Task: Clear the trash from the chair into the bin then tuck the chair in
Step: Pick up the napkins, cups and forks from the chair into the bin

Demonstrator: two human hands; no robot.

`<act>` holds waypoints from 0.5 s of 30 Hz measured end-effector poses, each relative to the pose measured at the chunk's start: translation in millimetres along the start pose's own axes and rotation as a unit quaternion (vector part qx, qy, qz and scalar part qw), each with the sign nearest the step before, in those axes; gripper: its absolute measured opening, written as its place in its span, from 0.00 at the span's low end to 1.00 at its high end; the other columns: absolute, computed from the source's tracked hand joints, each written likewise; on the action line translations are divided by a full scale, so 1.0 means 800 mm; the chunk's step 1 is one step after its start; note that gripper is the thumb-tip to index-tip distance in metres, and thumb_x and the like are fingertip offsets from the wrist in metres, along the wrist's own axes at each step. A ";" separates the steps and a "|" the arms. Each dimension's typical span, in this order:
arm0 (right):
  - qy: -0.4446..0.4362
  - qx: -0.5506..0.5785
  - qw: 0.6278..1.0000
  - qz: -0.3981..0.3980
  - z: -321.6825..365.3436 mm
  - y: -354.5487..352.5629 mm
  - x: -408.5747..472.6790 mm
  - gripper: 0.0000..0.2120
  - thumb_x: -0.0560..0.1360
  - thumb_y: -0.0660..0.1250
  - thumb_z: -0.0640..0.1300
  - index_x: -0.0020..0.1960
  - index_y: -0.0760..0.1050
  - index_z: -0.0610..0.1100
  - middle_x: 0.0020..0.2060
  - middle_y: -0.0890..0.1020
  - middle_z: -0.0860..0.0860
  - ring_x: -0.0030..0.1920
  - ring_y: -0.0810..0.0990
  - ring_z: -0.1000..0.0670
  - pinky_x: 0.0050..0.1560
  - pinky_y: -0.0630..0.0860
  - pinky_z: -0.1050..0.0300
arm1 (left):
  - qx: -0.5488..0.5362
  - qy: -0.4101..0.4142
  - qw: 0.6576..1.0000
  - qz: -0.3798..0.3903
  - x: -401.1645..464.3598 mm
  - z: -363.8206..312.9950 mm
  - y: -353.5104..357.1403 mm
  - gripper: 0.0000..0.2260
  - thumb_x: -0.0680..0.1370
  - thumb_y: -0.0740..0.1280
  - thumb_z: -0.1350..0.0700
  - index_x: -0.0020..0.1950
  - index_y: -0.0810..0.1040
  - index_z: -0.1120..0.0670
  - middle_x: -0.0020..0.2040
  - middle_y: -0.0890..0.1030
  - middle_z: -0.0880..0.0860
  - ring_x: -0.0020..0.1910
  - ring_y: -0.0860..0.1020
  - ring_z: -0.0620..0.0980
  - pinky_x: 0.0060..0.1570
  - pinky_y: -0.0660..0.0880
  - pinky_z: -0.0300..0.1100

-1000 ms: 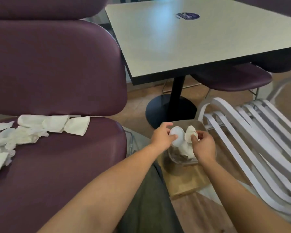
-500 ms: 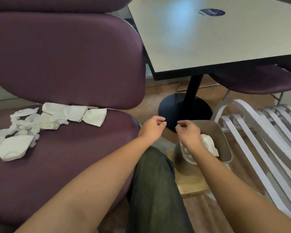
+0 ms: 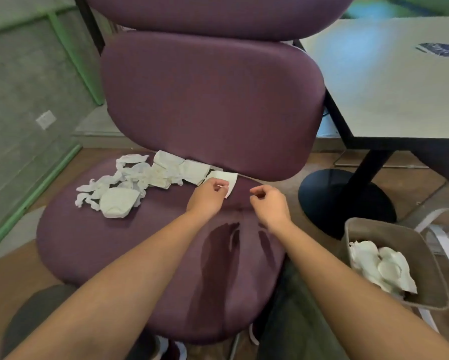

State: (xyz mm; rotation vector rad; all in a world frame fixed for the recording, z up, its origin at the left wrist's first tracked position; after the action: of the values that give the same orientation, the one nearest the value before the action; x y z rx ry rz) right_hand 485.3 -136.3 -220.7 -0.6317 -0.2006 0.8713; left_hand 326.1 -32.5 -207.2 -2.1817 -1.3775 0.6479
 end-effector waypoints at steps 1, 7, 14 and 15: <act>-0.007 -0.003 1.000 0.006 0.009 0.013 0.002 0.11 0.72 0.65 0.41 0.53 0.81 0.49 0.52 0.83 0.49 0.57 0.78 0.45 0.62 0.73 0.48 | 0.002 -0.005 1.000 -0.008 0.003 0.010 -0.013 0.09 0.79 0.63 0.51 0.57 0.79 0.46 0.53 0.81 0.48 0.52 0.78 0.47 0.50 0.72 0.41; -0.042 -0.032 0.997 0.055 0.066 0.094 0.013 0.13 0.74 0.62 0.40 0.55 0.80 0.48 0.55 0.81 0.50 0.59 0.76 0.46 0.59 0.74 0.53 | 0.026 -0.043 0.998 -0.049 0.019 0.072 -0.085 0.09 0.79 0.63 0.51 0.58 0.79 0.47 0.56 0.80 0.47 0.57 0.77 0.46 0.51 0.69 0.39; -0.076 -0.035 0.991 0.100 0.116 0.172 0.030 0.12 0.74 0.63 0.39 0.54 0.80 0.47 0.55 0.81 0.49 0.56 0.78 0.48 0.58 0.75 0.54 | 0.041 -0.059 0.993 -0.094 0.047 0.130 -0.143 0.08 0.78 0.64 0.52 0.55 0.80 0.46 0.53 0.81 0.46 0.53 0.79 0.47 0.52 0.74 0.42; -0.084 -0.032 0.990 0.105 0.122 0.182 0.032 0.12 0.74 0.63 0.39 0.54 0.80 0.47 0.55 0.81 0.49 0.56 0.78 0.48 0.58 0.75 0.54 | 0.051 -0.060 0.992 -0.101 0.052 0.136 -0.152 0.09 0.78 0.65 0.52 0.56 0.80 0.45 0.53 0.81 0.46 0.53 0.79 0.47 0.52 0.74 0.42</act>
State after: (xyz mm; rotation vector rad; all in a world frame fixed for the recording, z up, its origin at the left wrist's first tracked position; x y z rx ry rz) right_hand 366.8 -4.9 -230.6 -0.6475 -0.3191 1.1269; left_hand 191.0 67.0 -222.1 -1.9195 -1.5659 0.7645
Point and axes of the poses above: each hand's wrist, its own x-axis towards the middle knuckle, its own y-axis out of the palm, z = x × y, the point moved 10 cm from there along x, towards the middle knuckle
